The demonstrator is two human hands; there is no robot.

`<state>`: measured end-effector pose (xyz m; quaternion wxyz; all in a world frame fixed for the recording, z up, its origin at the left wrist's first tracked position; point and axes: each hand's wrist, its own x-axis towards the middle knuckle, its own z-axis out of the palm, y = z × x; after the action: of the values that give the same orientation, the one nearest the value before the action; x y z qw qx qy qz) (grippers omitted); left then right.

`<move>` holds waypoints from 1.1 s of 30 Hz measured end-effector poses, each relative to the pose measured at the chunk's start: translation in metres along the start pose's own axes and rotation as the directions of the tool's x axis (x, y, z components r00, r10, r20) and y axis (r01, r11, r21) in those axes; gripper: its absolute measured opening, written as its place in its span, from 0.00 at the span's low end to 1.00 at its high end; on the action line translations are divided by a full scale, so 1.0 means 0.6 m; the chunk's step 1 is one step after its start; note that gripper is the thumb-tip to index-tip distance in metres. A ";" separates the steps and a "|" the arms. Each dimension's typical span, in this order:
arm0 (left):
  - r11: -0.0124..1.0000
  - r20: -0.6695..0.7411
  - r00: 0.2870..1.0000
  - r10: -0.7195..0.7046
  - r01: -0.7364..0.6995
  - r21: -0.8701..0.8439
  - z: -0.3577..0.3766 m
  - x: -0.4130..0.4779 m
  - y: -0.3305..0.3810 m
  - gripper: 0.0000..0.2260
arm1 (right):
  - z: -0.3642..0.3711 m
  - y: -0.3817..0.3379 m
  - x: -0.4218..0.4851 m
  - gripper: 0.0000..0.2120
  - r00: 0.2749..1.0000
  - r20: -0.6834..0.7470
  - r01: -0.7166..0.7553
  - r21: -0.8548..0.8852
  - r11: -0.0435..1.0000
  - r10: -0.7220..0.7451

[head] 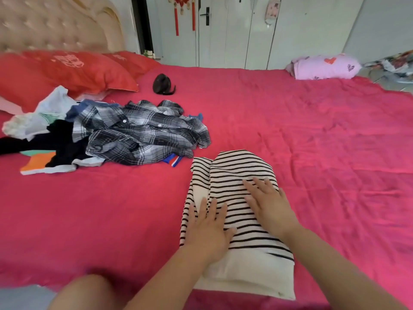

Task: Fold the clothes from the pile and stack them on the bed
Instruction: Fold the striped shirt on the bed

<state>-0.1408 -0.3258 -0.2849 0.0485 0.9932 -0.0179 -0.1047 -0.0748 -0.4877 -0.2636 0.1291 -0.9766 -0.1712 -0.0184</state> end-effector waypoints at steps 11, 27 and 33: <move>0.961 -0.154 0.983 -0.096 0.051 -0.271 -0.069 0.115 0.003 0.27 | 0.030 0.009 -0.026 0.39 0.997 -0.007 -0.079 0.106 0.991 0.080; 0.923 -0.288 0.956 -0.056 -0.061 -0.380 -0.099 0.201 -0.026 0.23 | 0.130 -0.064 -0.127 0.21 0.911 -0.270 0.218 -0.331 0.918 -0.313; 0.988 -0.417 0.908 0.030 -0.090 -0.125 -0.152 0.181 -0.055 0.26 | 0.068 -0.103 -0.130 0.49 0.948 -0.196 0.239 -0.074 0.968 -0.249</move>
<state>-0.0148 -0.2894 -0.2220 0.1247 0.9858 -0.0305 0.1086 -0.1693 -0.4464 -0.2941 0.1186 -0.9437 -0.2762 -0.1384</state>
